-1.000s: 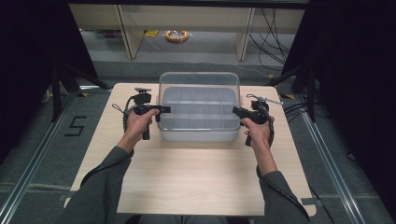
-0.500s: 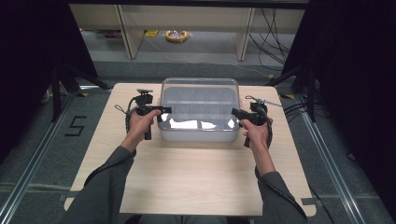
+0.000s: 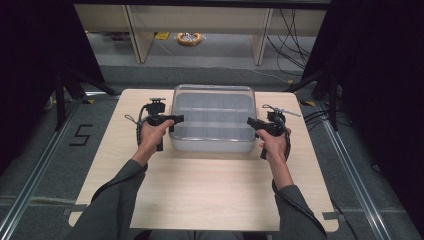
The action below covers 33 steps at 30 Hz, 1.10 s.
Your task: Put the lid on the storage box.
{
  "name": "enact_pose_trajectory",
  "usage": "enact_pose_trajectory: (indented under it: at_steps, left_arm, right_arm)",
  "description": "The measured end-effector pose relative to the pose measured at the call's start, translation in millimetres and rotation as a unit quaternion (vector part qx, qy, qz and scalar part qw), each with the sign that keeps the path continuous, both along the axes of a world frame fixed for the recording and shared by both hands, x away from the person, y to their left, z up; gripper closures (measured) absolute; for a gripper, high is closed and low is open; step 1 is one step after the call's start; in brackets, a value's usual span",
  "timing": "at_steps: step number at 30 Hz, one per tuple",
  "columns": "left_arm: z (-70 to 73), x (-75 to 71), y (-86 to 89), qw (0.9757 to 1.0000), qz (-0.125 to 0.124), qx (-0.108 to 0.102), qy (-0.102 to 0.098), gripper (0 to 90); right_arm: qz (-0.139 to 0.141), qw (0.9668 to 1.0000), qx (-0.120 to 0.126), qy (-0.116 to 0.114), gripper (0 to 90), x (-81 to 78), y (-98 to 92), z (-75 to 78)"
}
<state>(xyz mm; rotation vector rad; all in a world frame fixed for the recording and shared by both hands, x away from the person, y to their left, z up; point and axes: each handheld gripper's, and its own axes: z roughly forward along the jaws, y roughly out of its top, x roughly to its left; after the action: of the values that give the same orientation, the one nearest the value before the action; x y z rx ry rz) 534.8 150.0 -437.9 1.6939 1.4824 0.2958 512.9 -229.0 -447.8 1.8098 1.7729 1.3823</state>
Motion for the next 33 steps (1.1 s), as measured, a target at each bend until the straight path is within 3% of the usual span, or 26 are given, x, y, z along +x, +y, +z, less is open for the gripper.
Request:
enact_pose_trajectory:
  at_steps: [4,10,11,12,13,15,16,18,23,25,33]
  left_arm:
    - [-2.1,-3.1,-3.0,0.9998,0.014,0.001,-0.014,41.8]
    - [-2.5,-3.7,-4.9,0.9996,0.016,0.015,-0.02,40.0]
    - [-3.3,-3.6,-4.3,0.9995,0.014,0.02,-0.02,40.0]
    - [-4.2,-3.7,-4.5,0.9994,0.014,0.023,-0.02,41.0]
    - [-6.0,-3.5,-4.2,0.9994,0.008,0.027,-0.017,41.1]
    - [-11.1,-2.6,-2.6,0.9997,0.006,0.024,-0.001,40.3]
    - [-11.1,-2.6,-2.6,0.9997,0.006,0.024,-0.001,40.1]
    - [-12.1,-1.3,-0.8,0.9999,0.007,0.013,0.005,40.6]
    - [-11.1,-2.1,-0.2,0.9999,0.007,0.012,0.005,42.0]
    - [-11.2,-1.8,0.4,0.9999,0.006,0.012,0.006,42.4]
    - [-11.9,-2.2,1.4,0.9999,0.006,0.009,0.008,42.5]
  right_arm:
    - [0.009,0.9996,-0.019,-0.016,55.5,2.6,-1.0,-1.3]
    - [0.006,0.9996,-0.024,-0.011,54.0,2.0,1.7,-0.4]
    - [0.008,0.9992,-0.034,-0.019,53.0,2.9,1.1,-1.1]
    - [-0.008,0.9989,-0.044,-0.013,54.4,-0.2,7.1,3.7]
    - [0.01,0.9965,-0.078,-0.03,54.5,1.9,4.2,3.2]
    - [0.004,0.9985,-0.053,-0.014,54.4,1.0,8.8,4.1]
    - [0.02,0.9967,-0.076,-0.023,54.6,2.7,5.5,4.1]
    - [0.02,0.996,-0.083,-0.024,54.2,3.6,5.5,3.8]
    - [0.019,0.9966,-0.077,-0.024,53.9,4.4,3.7,2.4]
    - [0.015,0.9984,-0.055,-0.009,54.1,2.1,4.3,4.0]
    - [0.009,0.9986,-0.052,-0.003,54.6,1.7,0.4,0.2]
